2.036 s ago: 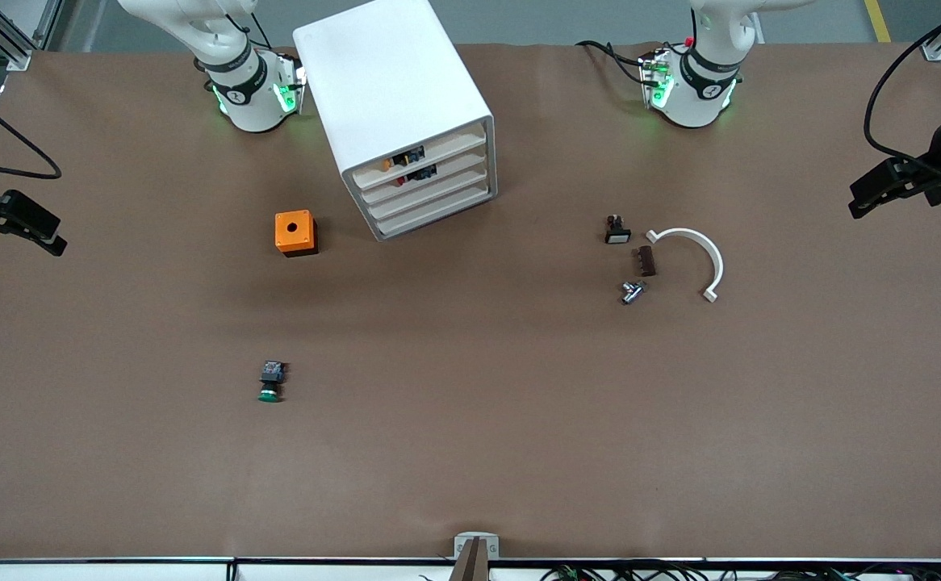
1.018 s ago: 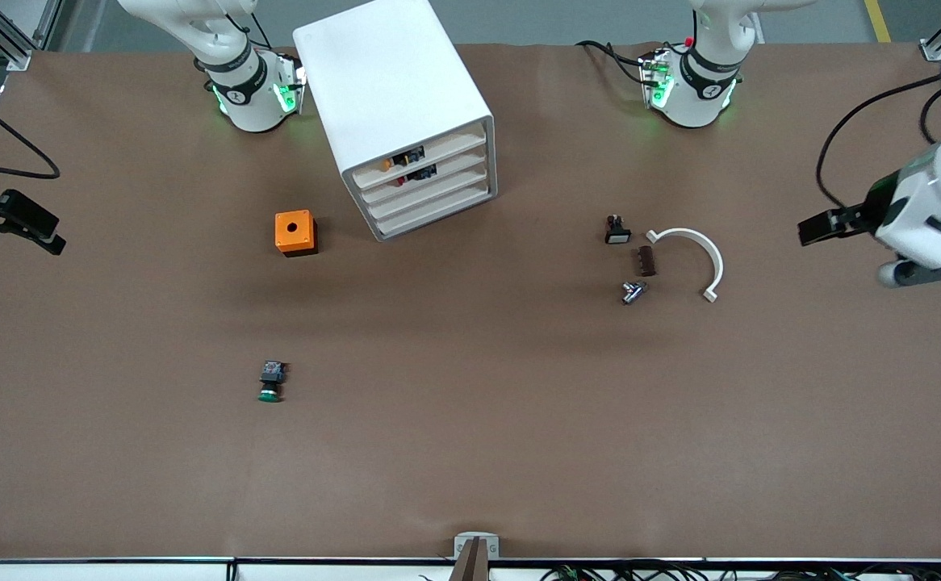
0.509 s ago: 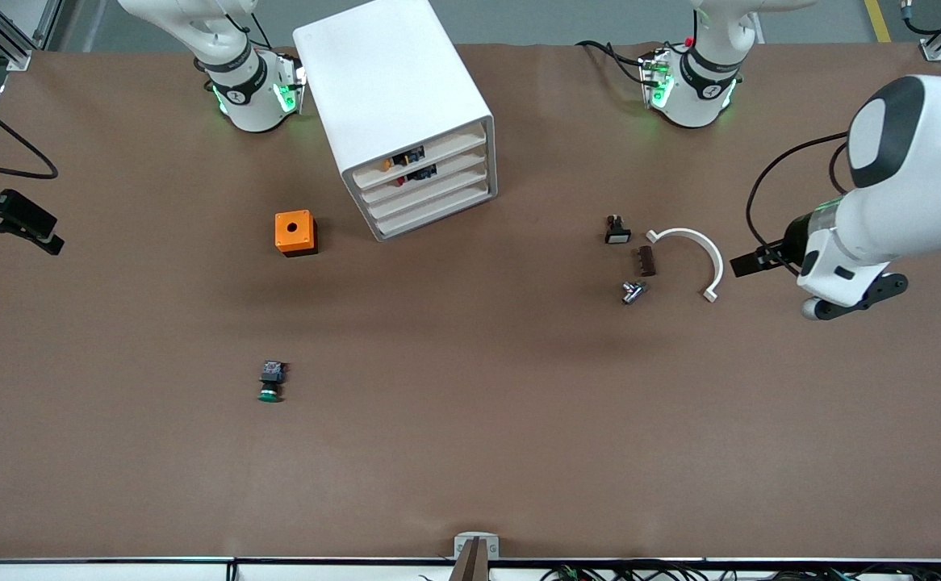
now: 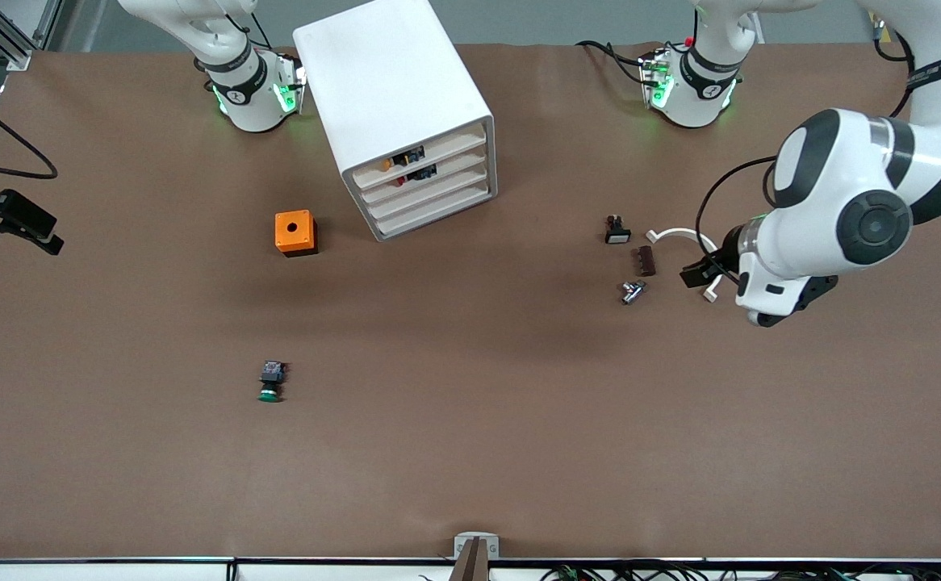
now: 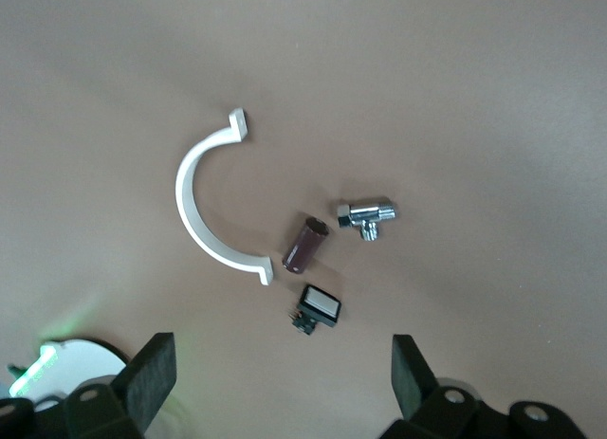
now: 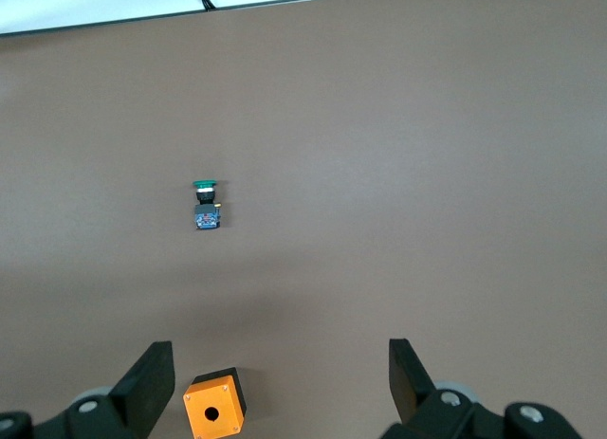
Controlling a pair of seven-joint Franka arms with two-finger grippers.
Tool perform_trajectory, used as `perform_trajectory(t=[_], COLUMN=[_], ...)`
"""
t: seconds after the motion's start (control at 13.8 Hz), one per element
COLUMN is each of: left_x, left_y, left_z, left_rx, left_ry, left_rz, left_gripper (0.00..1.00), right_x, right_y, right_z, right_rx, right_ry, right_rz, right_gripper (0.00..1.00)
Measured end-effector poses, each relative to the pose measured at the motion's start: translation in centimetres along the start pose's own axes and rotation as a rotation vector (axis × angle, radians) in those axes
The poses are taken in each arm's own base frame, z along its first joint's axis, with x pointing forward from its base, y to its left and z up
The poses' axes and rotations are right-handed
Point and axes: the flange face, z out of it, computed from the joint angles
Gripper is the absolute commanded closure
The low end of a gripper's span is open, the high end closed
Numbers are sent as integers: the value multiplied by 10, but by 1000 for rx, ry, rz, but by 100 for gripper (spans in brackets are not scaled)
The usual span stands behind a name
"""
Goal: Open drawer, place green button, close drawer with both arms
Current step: 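Bring the left gripper to the drawer front and grip it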
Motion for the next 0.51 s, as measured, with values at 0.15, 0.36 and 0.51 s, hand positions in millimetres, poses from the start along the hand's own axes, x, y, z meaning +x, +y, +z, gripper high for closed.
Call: perform_trajectory(t=[0.15,0.36,0.51], left_x=[-15,-39,-54], left_y=[24,67,103], left_z=[17,44,62], left_rx=[19,42,62], left_ry=[-9,-31,-34], left_rz=[-60,-201,-320], left_gripper=[0,0,0], right_x=[0,0,0], right_y=[0,0,0], right_z=[0,0,0], right_rx=[0,0,0], right_ry=[0,0,0], right_rz=[0,0,0], right_gripper=[0,0,0])
